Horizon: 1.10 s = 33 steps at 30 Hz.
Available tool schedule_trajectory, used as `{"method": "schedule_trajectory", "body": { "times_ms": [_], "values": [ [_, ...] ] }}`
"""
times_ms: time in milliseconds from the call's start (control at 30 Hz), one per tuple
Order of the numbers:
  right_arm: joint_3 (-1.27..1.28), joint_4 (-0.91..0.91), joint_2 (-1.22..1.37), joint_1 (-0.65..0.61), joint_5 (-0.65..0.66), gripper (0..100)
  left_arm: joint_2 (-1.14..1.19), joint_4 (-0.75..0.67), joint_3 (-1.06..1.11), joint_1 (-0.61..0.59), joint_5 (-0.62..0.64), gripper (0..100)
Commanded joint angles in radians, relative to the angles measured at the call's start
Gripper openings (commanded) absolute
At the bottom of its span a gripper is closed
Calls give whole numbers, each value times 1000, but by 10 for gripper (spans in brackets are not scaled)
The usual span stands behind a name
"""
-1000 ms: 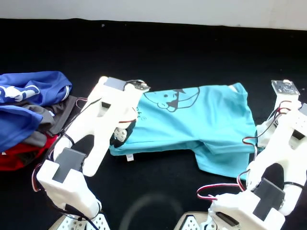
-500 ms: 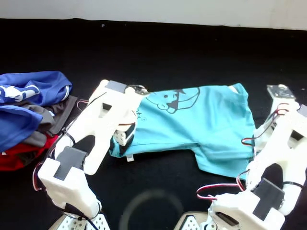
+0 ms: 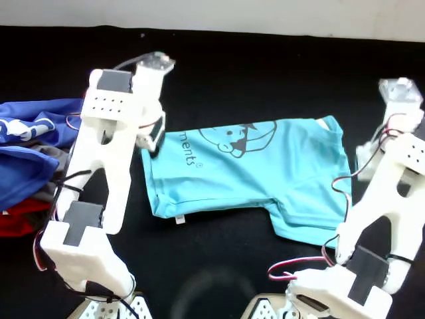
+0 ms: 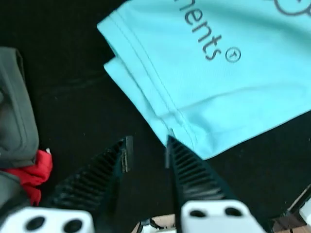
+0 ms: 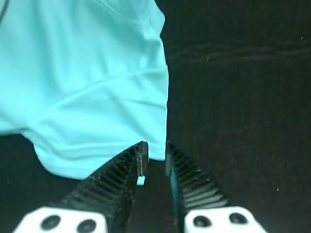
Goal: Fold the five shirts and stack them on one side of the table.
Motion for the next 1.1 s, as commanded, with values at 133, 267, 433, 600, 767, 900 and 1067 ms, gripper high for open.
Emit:
{"method": "schedule_trajectory", "body": {
  "times_ms": [133,267,433,600,767,900,1067],
  "values": [
    [-84,-211,166,-213,-97,5,182,-190,-58,54,8,8],
    [-166,-321,340,-259,-184,5,366,-204,-183,33,14,8],
    [-346,-349,601,-283,-201,5,550,-201,-404,-13,66,8],
    [-621,-346,889,-246,-201,5,733,-146,-608,-88,64,8],
    [-918,-259,1072,-226,-201,5,894,-49,-894,-153,64,8],
    [-1153,-124,1129,-226,-201,5,984,17,-1090,-160,64,8],
    [-1415,154,1132,-226,-198,5,1003,158,-1265,-134,64,8]
  ]
}}
